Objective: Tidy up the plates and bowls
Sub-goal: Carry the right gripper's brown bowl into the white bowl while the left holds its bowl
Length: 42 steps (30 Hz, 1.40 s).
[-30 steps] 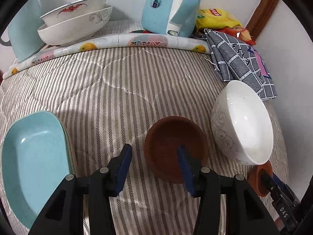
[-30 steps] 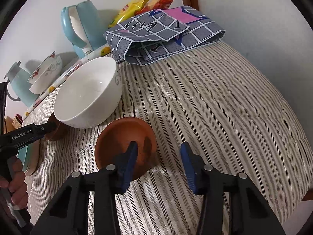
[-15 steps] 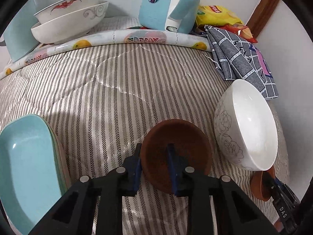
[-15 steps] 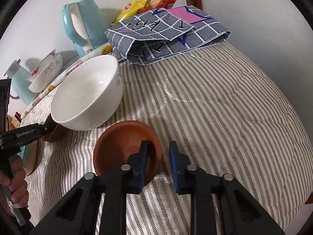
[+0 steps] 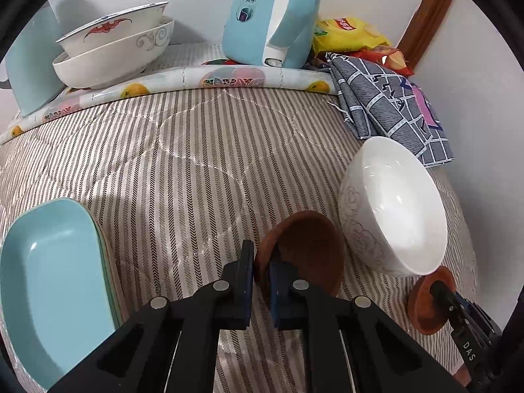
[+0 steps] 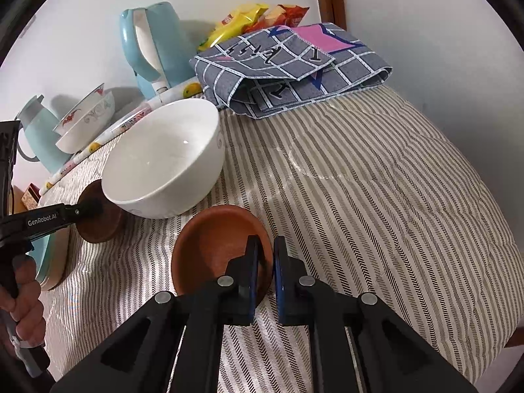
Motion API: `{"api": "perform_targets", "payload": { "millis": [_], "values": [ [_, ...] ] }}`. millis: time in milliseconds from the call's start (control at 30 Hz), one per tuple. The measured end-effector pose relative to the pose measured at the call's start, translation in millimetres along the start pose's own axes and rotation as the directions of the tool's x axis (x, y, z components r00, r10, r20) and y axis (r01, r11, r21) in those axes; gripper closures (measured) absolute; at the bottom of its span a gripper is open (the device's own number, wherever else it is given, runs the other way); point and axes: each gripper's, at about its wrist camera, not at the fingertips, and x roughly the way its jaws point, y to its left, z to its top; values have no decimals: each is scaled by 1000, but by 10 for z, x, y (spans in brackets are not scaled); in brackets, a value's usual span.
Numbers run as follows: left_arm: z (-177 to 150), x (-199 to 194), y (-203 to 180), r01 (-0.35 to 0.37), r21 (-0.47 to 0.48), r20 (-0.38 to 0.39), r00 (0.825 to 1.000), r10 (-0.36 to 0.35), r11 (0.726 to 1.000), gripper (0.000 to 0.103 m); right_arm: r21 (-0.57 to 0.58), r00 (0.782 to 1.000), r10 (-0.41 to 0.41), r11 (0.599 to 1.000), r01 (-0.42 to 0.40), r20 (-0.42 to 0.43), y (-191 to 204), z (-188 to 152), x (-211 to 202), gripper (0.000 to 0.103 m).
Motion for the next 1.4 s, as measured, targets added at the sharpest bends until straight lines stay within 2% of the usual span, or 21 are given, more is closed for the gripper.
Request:
{"api": "perform_targets", "payload": {
  "millis": [1400],
  "values": [
    [-271,-699,90,33,-18,95,995,-32,999,95,24,997,6,1000,-8,71,120,-171,-553,94]
  ]
}}
